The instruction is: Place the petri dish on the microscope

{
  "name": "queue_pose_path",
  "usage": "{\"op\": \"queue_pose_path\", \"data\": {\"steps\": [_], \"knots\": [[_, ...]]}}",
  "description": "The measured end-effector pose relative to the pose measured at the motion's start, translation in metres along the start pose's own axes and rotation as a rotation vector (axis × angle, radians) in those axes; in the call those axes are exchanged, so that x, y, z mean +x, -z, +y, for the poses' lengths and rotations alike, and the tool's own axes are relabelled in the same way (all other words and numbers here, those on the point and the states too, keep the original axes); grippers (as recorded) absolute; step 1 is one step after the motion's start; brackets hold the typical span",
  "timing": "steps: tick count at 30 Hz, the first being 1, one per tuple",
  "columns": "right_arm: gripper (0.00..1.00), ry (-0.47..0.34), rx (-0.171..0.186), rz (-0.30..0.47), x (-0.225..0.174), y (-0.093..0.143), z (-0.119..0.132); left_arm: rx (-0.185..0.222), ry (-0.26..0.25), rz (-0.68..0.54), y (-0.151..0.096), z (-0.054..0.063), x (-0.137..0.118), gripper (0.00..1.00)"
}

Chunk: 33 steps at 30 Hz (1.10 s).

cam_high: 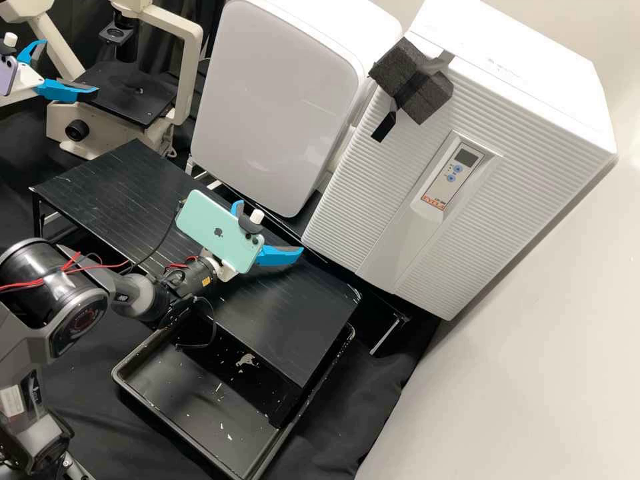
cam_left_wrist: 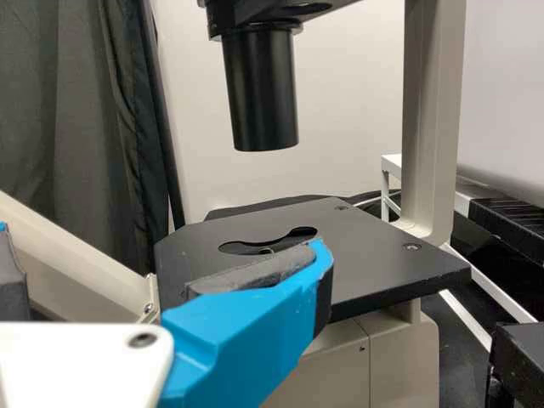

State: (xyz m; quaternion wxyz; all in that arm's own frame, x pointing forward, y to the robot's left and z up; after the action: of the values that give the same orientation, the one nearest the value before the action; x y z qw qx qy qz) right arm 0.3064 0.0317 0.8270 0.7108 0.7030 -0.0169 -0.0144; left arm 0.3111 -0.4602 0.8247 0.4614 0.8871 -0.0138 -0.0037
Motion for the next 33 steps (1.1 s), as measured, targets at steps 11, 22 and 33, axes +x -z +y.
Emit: {"op": "queue_pose_path", "data": {"steps": [11, 22, 33], "knots": [[1.0, 0.0, 0.0, 0.0, 0.0, 0.0, 0.0, 0.003, 0.001, -0.006, -0.001, 0.0, 0.0, 1.0], [1.0, 0.0, 0.0, 0.0, 0.0, 0.0, 0.0, 0.057, 0.029, -0.342, -0.065, -0.004, -0.017, 1.0], [1.0, 0.0, 0.0, 0.0, 0.0, 0.0, 0.0, -0.005, 0.079, -0.723, -0.14, -0.007, -0.035, 1.0]]}}
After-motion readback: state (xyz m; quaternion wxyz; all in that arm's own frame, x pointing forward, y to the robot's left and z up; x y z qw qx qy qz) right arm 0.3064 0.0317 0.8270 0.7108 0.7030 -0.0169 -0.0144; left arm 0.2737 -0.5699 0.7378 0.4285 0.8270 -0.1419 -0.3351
